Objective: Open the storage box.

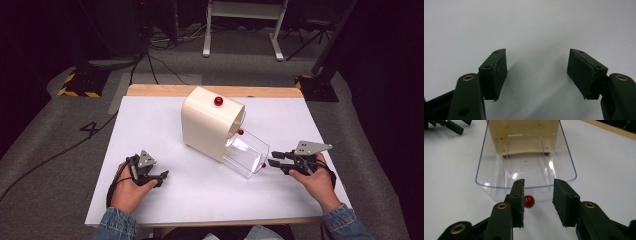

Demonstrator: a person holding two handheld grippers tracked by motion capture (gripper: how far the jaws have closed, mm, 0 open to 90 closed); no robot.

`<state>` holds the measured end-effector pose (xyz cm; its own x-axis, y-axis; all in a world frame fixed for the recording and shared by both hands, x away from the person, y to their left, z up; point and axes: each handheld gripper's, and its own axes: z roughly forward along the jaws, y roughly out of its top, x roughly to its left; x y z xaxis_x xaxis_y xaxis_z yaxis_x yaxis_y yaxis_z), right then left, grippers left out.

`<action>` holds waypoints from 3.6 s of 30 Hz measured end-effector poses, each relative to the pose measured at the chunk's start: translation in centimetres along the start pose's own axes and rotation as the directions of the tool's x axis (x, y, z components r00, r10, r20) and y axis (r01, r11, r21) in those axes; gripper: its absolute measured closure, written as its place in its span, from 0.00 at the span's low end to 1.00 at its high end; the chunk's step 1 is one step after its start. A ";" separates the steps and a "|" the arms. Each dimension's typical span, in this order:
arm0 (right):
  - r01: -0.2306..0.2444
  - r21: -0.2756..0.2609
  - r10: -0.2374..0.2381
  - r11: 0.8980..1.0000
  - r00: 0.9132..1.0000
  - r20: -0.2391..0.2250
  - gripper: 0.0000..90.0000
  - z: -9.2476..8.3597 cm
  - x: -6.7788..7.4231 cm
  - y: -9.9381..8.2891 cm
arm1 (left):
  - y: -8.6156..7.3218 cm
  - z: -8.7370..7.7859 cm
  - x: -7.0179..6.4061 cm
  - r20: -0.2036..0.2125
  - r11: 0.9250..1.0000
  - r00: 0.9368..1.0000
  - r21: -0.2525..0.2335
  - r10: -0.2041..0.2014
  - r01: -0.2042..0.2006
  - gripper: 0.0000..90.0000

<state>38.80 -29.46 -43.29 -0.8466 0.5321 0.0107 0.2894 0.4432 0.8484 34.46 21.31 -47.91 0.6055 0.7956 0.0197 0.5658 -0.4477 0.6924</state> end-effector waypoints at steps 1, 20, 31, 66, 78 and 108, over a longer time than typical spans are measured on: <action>0.005 -0.006 -0.005 1.000 1.000 -0.006 0.69 0.0 0.0 0.6 | 0.0 0.0 0.0 0.001 1.000 1.000 0.000 -0.001 0.001 0.35; 0.056 -0.085 -0.060 0.995 0.997 -0.049 0.68 3.4 0.8 8.6 | -0.2 0.2 0.1 0.014 1.000 0.999 -0.004 -0.029 0.029 0.34; 0.027 -0.112 -0.034 0.993 0.998 -0.062 0.72 5.7 0.4 9.0 | -0.2 0.2 0.1 0.010 1.000 1.000 -0.007 -0.025 0.026 0.34; 0.005 -0.146 -0.012 0.989 0.999 -0.051 0.83 1.9 0.7 7.3 | -0.2 0.2 0.2 0.017 1.000 0.999 -0.007 -0.029 0.029 0.33; -0.002 -0.148 -0.004 0.989 0.999 -0.043 0.83 -0.3 0.8 5.9 | -0.2 0.2 0.2 0.017 1.000 0.999 -0.006 -0.030 0.030 0.33; -0.019 -0.082 0.020 0.996 1.000 0.009 0.61 -1.3 0.3 3.1 | -0.2 0.2 0.2 0.020 1.000 0.999 -0.007 -0.031 0.031 0.33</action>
<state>38.89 -28.85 -39.99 -0.8364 0.5477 0.0227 0.2681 0.3726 0.8884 34.60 21.51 -48.19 0.5987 0.8008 -0.0156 0.5801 -0.4201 0.6979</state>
